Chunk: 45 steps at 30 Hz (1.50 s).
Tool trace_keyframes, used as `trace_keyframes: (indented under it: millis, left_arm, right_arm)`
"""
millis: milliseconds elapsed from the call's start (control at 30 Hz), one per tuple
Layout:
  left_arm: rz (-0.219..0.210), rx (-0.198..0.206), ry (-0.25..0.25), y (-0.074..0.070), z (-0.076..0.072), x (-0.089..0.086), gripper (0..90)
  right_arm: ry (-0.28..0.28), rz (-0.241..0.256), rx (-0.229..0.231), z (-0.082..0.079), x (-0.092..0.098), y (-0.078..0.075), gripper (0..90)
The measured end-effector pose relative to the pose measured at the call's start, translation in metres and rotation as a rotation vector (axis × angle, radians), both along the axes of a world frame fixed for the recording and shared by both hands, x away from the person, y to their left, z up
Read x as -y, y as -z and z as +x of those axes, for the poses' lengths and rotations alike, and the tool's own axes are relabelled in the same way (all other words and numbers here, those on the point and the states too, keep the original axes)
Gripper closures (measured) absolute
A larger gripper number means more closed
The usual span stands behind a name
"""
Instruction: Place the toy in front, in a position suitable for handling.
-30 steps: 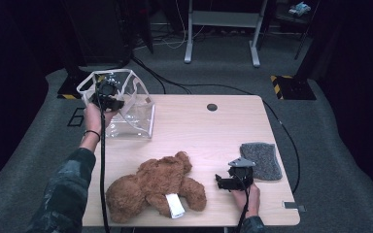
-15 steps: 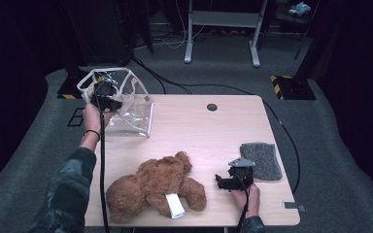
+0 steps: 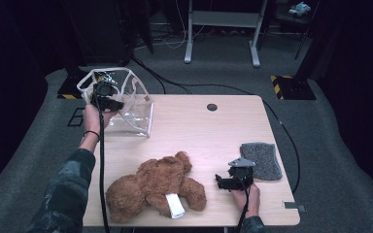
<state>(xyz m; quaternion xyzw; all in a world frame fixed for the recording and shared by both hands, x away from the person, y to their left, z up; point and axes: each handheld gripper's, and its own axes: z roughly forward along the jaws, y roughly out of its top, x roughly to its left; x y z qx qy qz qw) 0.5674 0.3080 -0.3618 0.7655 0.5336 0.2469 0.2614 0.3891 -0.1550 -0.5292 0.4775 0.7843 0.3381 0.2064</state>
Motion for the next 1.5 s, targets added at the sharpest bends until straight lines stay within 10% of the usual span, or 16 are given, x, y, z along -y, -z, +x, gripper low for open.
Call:
trace_keyframes:
  millis: [567,867,1500]
  left_arm:
    - [-0.029,0.009,-0.03,0.004,0.003,-0.005,59.9]
    - [-0.083,0.032,0.001,-0.012,-0.016,-0.007,29.4]
    - [-0.153,0.053,0.046,-0.006,-0.081,-0.027,14.6]
  right_arm:
    - [0.001,-0.003,0.0,0.0,0.0,0.0,7.6]
    - [0.007,0.006,0.0,0.0,-0.001,0.0,7.8]
    - [0.011,0.005,0.0,0.0,0.0,0.0,7.7]
